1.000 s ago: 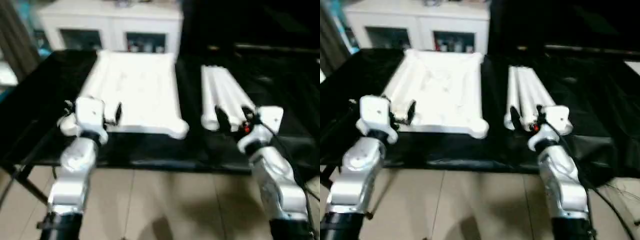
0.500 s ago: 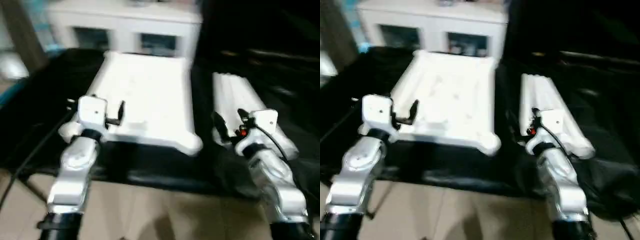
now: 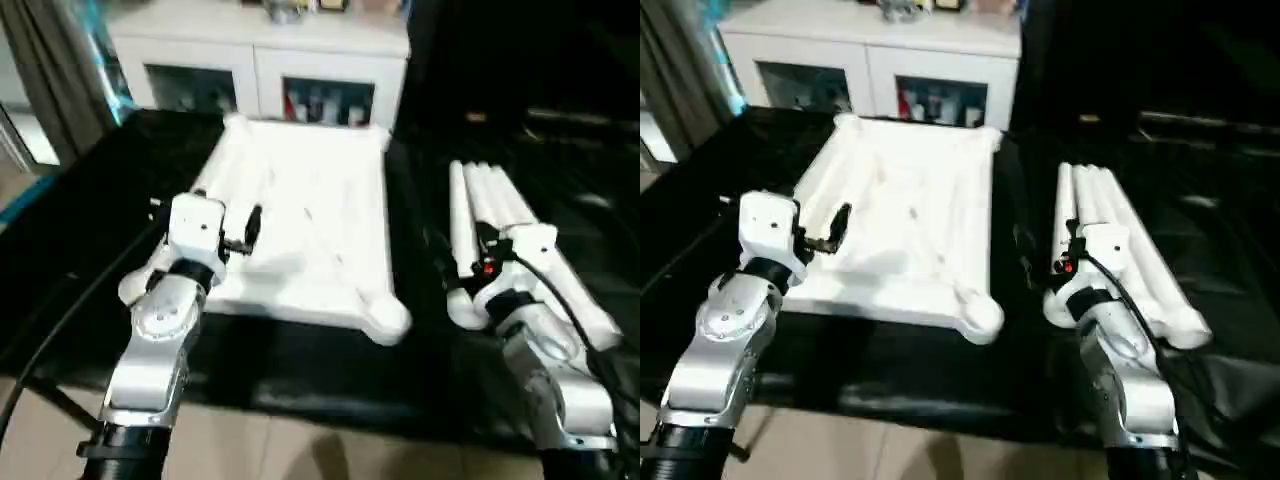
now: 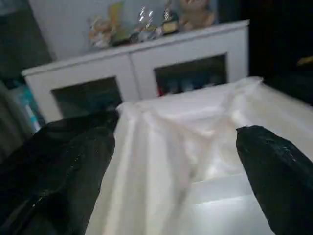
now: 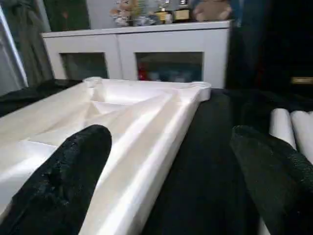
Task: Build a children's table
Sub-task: Move to table
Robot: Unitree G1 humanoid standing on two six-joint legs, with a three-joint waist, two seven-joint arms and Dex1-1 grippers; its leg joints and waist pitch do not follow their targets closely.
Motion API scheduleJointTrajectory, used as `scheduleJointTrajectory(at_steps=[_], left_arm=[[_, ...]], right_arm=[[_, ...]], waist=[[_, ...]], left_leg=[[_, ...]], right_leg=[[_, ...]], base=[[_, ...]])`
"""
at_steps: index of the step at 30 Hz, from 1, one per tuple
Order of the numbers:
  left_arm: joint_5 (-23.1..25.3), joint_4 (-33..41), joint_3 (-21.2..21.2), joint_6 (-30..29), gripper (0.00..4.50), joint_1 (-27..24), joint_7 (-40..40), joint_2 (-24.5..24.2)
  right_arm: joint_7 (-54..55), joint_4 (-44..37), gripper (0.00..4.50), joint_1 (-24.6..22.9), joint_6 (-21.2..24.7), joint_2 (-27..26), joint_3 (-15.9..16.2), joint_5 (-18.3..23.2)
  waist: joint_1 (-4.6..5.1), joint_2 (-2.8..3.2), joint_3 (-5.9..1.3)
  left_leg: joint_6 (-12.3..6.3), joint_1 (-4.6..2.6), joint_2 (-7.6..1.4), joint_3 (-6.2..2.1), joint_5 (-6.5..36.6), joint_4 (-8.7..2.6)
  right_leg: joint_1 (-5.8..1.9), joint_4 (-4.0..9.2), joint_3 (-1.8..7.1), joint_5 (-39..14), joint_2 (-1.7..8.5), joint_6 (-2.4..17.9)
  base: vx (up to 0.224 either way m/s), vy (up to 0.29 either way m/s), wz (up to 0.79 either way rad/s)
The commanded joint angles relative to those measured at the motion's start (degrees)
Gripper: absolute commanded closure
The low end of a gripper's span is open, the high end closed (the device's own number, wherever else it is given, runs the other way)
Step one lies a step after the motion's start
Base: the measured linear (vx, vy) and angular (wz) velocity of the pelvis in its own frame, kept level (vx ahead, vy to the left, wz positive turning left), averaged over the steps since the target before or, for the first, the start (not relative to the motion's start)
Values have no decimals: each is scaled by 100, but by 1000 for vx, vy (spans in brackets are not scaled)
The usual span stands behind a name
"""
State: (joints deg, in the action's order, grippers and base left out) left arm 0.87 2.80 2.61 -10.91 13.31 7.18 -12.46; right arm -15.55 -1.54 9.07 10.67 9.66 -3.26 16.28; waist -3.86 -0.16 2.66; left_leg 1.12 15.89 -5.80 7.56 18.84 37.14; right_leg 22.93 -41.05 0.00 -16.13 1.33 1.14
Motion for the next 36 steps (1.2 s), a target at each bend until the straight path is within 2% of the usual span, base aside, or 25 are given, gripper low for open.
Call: scheduleJointTrajectory(at_steps=[1, 2, 3, 4, 5, 6, 7, 8, 9, 10, 11, 12, 13, 14, 15, 16, 18, 19, 20, 23, 24, 28, 30, 33, 36], left_arm=[[-1, 10, -153, -21, 0, 65, 52, 114], [0, 14, -160, -21, 0, 62, 50, 119], [0, 16, -163, -20, 0, 61, 49, 121], [24, 10, -178, -17, 0, 64, 28, 117], [28, 7, -183, -16, 0, 66, 21, 116], [31, 5, -188, -14, 0, 68, 14, 116], [34, -4, -186, -7, 0, 74, 7, 112], [26, -7, -181, 1, 0, 79, 10, 113], [-88, 2, -128, 86, 0, 90, 77, 141], [-88, 2, -128, 86, 0, 90, 77, 141], [-180, 39, -149, 75, 0, 88, 231, 125], [-354, 124, -219, 68, 0, 65, 551, 80], [-410, 150, -241, 55, 0, 58, 651, 68], [-512, 189, -319, 18, 0, 56, 911, 8], [-596, 205, -443, -61, 0, 74, 1190, -97], [-675, 210, -544, -117, 0, 94, 1432, -187], [-866, 238, -784, -199, 0, 151, 2060, -438], [-866, 238, -784, -199, 0, 151, 2060, -438], [-1042, 240, -1088, -319, 0, 250, 2989, -835], [-1160, 156, -1502, -472, 0, 467, 4227, -1389], [-1125, 104, -1572, -465, 18, 525, 4386, -1472], [-990, -276, -1906, -111, 39, 818, 5152, -1739], [-1421, -452, -2000, -566, 56, 1015, 5792, -1815], [-1371, -603, -2111, -537, 77, 1147, 5980, -1863], [-1110, -838, -2402, -408, 104, 1379, 6338, -2022]], right_arm=[[-44, -38, 14, 44, 7, 180, -180, -14], [-88, -38, 14, 61, 8, 194, -189, 5], [-102, -38, 14, 66, 9, 197, -193, 14], [-179, -30, 14, 94, 28, 247, -188, 22], [-220, -25, 14, 108, 39, 279, -180, 17], [-287, -21, 14, 125, 38, 328, -168, 13], [-368, -21, 14, 145, 62, 373, -163, 44], [-414, -23, 14, 154, 79, 397, -162, 64], [-585, -30, 14, 181, 142, 504, -121, 115], [-585, -30, 14, 181, 142, 504, -121, 115], [-744, -64, 14, 185, 176, 619, -65, 128], [-1019, -135, 14, 189, 265, 787, -4, 202], [-1099, -156, 14, 191, 296, 832, 10, 227], [-1296, -192, 14, 204, 346, 947, 41, 280], [-1518, -210, 14, 235, 416, 1075, 68, 352], [-1693, -220, 14, 266, 471, 1185, 94, 397], [-2139, -224, 14, 337, 494, 1461, 195, 419], [-2139, -224, 14, 337, 494, 1461, 195, 419], [-2675, -166, 14, 442, 543, 1786, 316, 445], [-3335, -19, 14, 617, 617, 2210, 499, 458], [-3443, -3, 4, 639, 643, 2278, 539, 457], [-4157, -36, 0, 673, 763, 2710, 841, 432], [-4594, -160, 0, 657, 990, 2994, 1033, 482], [-4756, -241, 0, 649, 1118, 3100, 1100, 537], [-4904, -345, 0, 646, 1202, 3218, 1212, 509]], waist=[[263, 108, -363], [334, 22, -361], [334, -65, -389], [181, -365, -481], [-52, -351, -509], [-87, -269, -467], [-69, -257, -465], [-11, -137, -416], [14, 192, -462], [148, 274, -481], [123, 211, -507], [80, 96, -469], [37, 60, -423], [-51, -8, -382], [-57, -44, -353], [-87, -20, -326], [-70, -6, -222], [-50, -8, -204], [-42, -17, -198], [-64, -20, -232], [-61, 3, -235], [-84, 20, -267], [-89, 23, -309], [-91, 34, -357], [-111, 58, -348]], left_leg=[[-1120, -635, -1068, -685, -232, -820], [-1574, -536, -627, -417, -767, -577], [-1674, -399, -357, -245, -849, -472], [-1599, 363, 157, -10, -519, -10], [-983, 769, -11, -164, -380, 509], [-334, 931, -166, -336, -888, 513], [-162, 959, -237, -377, -1202, 391], [-78, 898, -282, -347, -2198, -106], [-330, 648, -474, -408, -3094, -364], [-528, 494, -749, -576, -3619, -279], [-826, 288, -956, -685, -4589, -186], [-818, 404, -798, -505, -4050, -193], [-715, 514, -662, -378, -3432, -238], [-488, 578, -552, -193, -1928, -342], [-399, 572, -566, -161, -1270, -415], [-246, 487, -628, -114, -326, -511], [23, 435, -677, -44, 938, -674], [118, 437, -690, -30, 1149, -697], [273, 416, -692, -20, 1370, -715], [266, 453, -700, -38, 1144, -748], [258, 427, -700, -6, 1021, -725], [111, 463, -700, 43, 474, -678], [3, 484, -704, 60, 95, -638], [-178, 502, -695, 74, -385, -583], [-274, 493, -711, 85, -300, -579]], right_leg=[[473, 98, -176, 343, 446, 178], [366, 382, -202, 956, 499, 500], [142, 570, -150, 1136, 574, 715], [-816, 808, 415, 1004, 924, 1280], [-1170, 960, 898, 1927, 1494, 2374], [-1103, 764, 706, 3573, 1345, 2701], [-1059, 673, 570, 4366, 1248, 2662], [-831, 498, 105, 4976, 786, 2240], [-550, 381, -207, 3852, 332, 1392], [-382, 251, -248, 3066, 263, 1072], [-144, 355, -114, 2077, 438, 747], [-227, 561, -22, 1860, 578, 777], [-311, 620, -2, 1788, 601, 880], [-393, 733, 45, 1359, 652, 1060], [-426, 790, 53, 997, 671, 1127], [-393, 859, 50, 332, 663, 1180], [-335, 992, 46, -1227, 668, 983], [-323, 1012, 50, -1517, 672, 903], [-302, 1054, 50, -1907, 680, 750], [-317, 1031, 60, -1715, 674, 597], [-281, 1010, 72, -1435, 666, 687], [-342, 953, 75, -644, 673, 938], [-375, 872, 60, 45, 659, 1122], [-398, 774, 42, 919, 642, 1382], [-387, 785, 40, 912, 646, 1449]], base=[[120, 8, 0], [151, -12, 9], [151, -12, 9], [146, -20, 9], [124, -10, 7], [124, -10, 7], [0, 0, 0], [-130, -42, -12], [-130, -42, -12], [-84, -23, -15], [0, 0, 0], [0, 0, 0], [0, 0, 0], [-69, 3, 6], [-69, 3, 6], [-70, -16, 9], [-69, -16, 4], [-67, -17, -1], [-54, -16, -6], [-18, -5, -2], [0, 0, 0], [0, 0, 0], [0, 0, 0], [0, 0, 0], [0, 0, 0]])
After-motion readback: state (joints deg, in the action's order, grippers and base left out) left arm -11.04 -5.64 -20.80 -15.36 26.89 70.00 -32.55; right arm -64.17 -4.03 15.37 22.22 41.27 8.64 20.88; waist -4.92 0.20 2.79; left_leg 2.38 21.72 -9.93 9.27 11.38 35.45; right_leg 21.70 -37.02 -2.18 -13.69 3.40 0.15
